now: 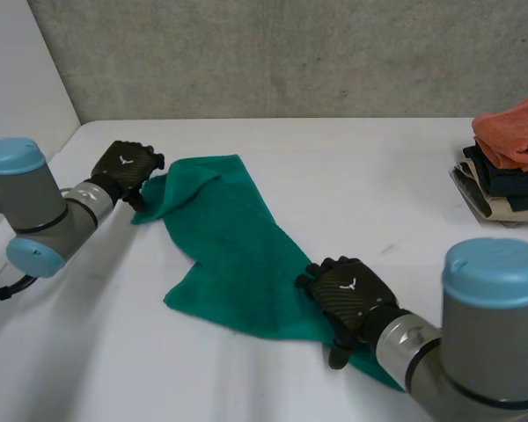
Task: Fold the laundry.
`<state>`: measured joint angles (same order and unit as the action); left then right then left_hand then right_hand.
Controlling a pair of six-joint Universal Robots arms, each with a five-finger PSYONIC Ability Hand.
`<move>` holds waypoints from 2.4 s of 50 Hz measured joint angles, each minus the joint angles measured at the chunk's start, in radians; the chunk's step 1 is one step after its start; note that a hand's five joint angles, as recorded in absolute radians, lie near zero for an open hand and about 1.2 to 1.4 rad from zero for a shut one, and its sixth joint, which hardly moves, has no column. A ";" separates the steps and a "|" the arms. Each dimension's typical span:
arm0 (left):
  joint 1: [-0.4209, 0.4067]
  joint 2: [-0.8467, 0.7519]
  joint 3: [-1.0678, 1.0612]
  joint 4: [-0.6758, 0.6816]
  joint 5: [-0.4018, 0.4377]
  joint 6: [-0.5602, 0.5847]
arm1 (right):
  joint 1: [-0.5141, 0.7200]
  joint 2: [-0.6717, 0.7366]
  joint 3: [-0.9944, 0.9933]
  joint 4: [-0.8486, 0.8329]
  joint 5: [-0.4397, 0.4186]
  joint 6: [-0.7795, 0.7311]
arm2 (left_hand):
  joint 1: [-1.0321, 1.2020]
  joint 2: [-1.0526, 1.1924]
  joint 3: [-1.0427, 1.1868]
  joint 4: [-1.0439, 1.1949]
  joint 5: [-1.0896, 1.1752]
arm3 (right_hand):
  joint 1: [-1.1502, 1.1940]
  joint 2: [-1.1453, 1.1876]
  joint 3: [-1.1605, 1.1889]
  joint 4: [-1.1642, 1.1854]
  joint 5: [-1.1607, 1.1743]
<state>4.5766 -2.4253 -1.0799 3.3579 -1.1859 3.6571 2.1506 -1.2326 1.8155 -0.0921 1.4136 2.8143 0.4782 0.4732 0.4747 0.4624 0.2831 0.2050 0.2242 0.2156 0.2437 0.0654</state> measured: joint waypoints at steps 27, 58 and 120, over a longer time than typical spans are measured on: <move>-0.087 -0.149 0.137 0.050 0.002 -0.006 | 0.035 0.084 0.029 -0.249 0.099 -0.131 | 0.113 0.108 0.100 0.115 0.120 | 0.781 0.953 0.968 0.941 0.917; -0.148 0.513 -0.317 0.160 -0.182 0.039 | -0.268 -0.261 -0.135 -0.086 0.007 -0.205 | 0.636 0.711 0.716 0.736 0.683 | 0.781 0.953 0.968 0.943 0.917; -0.130 0.544 -0.726 0.146 -0.017 -0.018 | -0.390 0.031 -0.255 0.346 -0.065 -0.152 | -0.100 -0.078 -0.078 -0.067 -0.056 | -0.004 -0.004 0.000 -0.008 0.000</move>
<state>4.4467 -1.8813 -1.8061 3.5035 -1.2027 3.6387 1.7609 -1.2017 1.5600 0.2534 1.3485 2.6621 0.3778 0.3957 0.3972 0.3958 0.2271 0.2012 0.2203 0.2157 0.2356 0.0657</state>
